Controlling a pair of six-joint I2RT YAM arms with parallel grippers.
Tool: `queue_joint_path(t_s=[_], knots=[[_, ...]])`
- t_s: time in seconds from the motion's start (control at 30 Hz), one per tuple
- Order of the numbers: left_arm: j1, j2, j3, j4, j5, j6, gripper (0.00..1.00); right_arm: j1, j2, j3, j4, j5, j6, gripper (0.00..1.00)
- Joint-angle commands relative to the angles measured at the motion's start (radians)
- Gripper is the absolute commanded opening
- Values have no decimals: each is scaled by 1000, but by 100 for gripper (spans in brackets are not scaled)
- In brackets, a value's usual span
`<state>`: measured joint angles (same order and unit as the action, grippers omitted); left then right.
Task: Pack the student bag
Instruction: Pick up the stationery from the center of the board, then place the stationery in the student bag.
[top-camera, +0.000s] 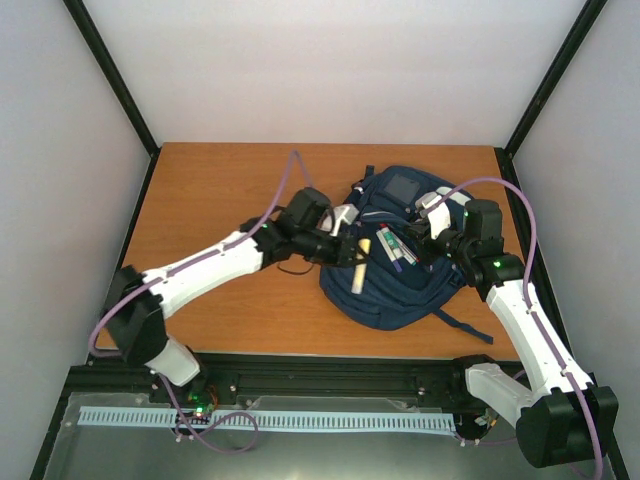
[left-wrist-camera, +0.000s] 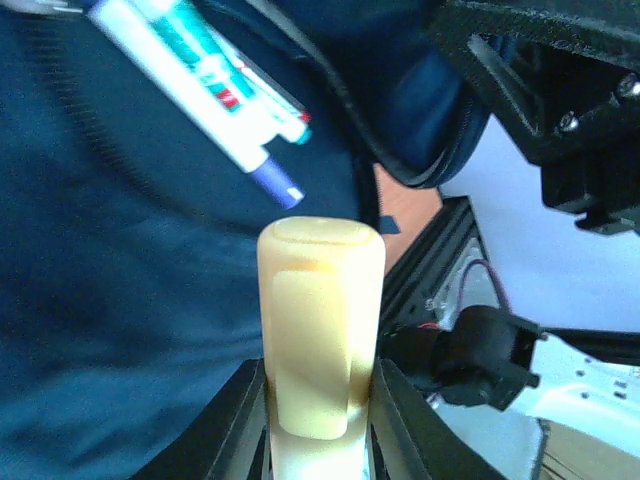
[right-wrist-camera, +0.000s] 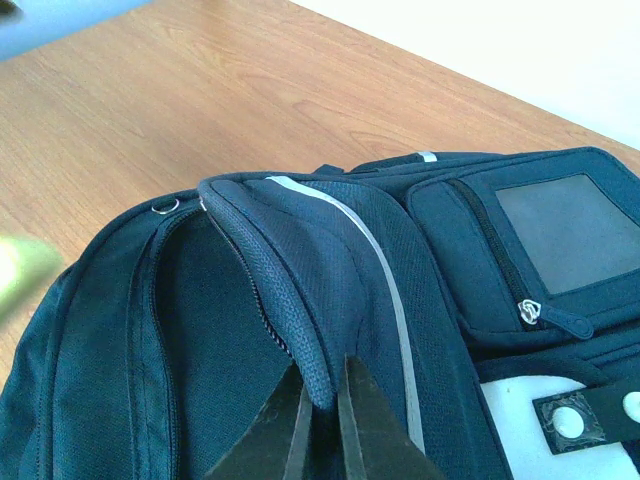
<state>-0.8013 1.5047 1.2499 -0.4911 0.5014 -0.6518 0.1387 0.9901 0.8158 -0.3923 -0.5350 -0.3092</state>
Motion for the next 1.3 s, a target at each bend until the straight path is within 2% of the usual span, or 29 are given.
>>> queue_joint_path(t_s=[0.0, 0.13, 0.2, 0.43, 0.6, 0.93, 1.27], knots=[[-66, 111, 61, 259, 49, -159, 4, -17, -20, 8, 86, -10, 5, 3], [-86, 147, -1, 519, 36, -310, 4, -19, -26, 6, 89, -13, 7, 3], [-87, 160, -7, 579, 2, -354, 4, -19, -22, 4, 89, -16, 7, 3], [-87, 257, 35, 618, -153, -509, 4, -19, -11, 5, 89, -25, 1, 3], [-88, 355, 96, 619, -197, -654, 4, -19, -16, 3, 89, -29, 8, 3], [-91, 479, 166, 676, -257, -778, 5, -19, -10, 2, 89, -45, 7, 3], [-109, 427, 178, 603, -290, -756, 29, -19, -5, 4, 89, -43, 1, 3]])
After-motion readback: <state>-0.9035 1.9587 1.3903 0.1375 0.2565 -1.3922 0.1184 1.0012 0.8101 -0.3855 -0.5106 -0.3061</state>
